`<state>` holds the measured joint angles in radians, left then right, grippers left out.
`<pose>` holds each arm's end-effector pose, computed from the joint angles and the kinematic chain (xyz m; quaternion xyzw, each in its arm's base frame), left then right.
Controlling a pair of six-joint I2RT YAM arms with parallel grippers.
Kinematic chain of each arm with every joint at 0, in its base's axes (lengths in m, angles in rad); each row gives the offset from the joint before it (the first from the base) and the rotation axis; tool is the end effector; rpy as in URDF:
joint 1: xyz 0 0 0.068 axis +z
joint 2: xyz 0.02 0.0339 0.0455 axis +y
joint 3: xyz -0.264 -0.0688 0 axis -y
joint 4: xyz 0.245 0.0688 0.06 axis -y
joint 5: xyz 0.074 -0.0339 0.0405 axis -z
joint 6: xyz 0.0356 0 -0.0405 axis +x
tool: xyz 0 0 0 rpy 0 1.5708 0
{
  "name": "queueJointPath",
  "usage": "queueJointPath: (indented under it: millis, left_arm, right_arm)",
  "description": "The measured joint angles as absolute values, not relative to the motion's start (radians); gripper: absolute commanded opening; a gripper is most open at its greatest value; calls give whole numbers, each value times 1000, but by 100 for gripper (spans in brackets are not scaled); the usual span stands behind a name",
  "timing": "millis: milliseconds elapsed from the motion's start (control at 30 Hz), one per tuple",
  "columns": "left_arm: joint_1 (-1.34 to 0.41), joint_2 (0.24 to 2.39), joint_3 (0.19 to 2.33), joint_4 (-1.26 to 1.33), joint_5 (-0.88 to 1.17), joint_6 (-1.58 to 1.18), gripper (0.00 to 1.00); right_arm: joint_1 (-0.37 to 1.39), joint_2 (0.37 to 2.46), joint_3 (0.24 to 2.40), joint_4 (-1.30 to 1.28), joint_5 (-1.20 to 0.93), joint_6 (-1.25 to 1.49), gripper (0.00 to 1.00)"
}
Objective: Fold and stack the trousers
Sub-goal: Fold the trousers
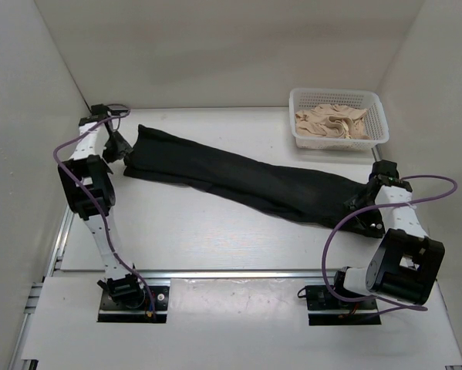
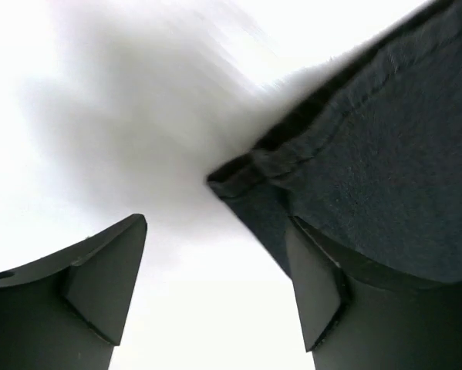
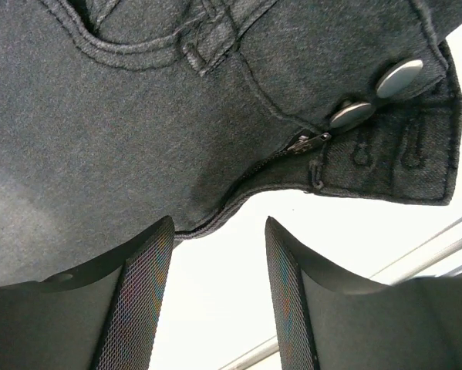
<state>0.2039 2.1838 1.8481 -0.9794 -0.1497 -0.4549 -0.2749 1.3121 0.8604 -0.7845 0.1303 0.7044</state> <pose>0.4402 0.0964 0.1997 -0.3290 0.9328 0.0577 0.1354 0.2249 -0.0682 0.2125 0.4723 0.8632 -0.0273 0.1760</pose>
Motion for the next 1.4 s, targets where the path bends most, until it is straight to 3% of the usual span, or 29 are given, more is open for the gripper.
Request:
queueJointPath:
  millis: [33,67,167,333,433,467,533,567,600,633,700,1067,1300,1333,1367,1400]
  left_arm:
    - [213,2166,1842,-973,-148,-456,87]
    - [222,2151,1838,-970,-146,-460,94]
    - [241,2135,1828,-945,-115,-473,99]
    - [223,2180,1806,-922,-60,-498,97]
    - [199,2236,1808,-907,-32,-517,71]
    - [192,2254,1812,-912,-35,-516,44]
    - [185,2255,1821,-907,-18,-537,18]
    - [180,2257,1822,-902,-13,-545,10]
    - [176,2260,1825,-904,-12,-546,10]
    - [175,2262,1830,-905,-11,-546,10]
    - [176,2265,1845,-908,-10,-549,10]
    - [253,2226,1967,-991,11,-558,10]
    - [324,2037,1753,-1002,-10,-559,10]
    - [338,2010,1712,-1002,-18,-561,10]
    - [351,1985,1670,-1000,-26,-563,14]
    - [365,1968,1635,-1005,-35,-566,31]
  right_arm:
    - [-275,1314,861,-785,131,704,58]
    - [-274,1315,861,-785,131,704,67]
    - [-275,1316,861,-783,129,702,74]
    - [-292,1328,860,-756,105,694,74]
    - [-309,1375,860,-718,89,688,67]
    - [-311,1395,860,-704,80,686,59]
    - [-314,1436,860,-680,67,679,47]
    - [-315,1456,860,-667,60,677,40]
    - [-315,1469,860,-658,56,675,22]
    - [-315,1481,859,-651,53,670,11]
    - [-316,1495,860,-643,45,670,0]
    - [-308,1406,913,-655,-59,658,0]
    - [-305,1166,875,-723,-66,661,0]
    - [-305,1139,854,-741,-65,664,3]
    - [-305,1115,831,-755,-62,668,26]
    - [-305,1095,804,-768,-60,673,44]
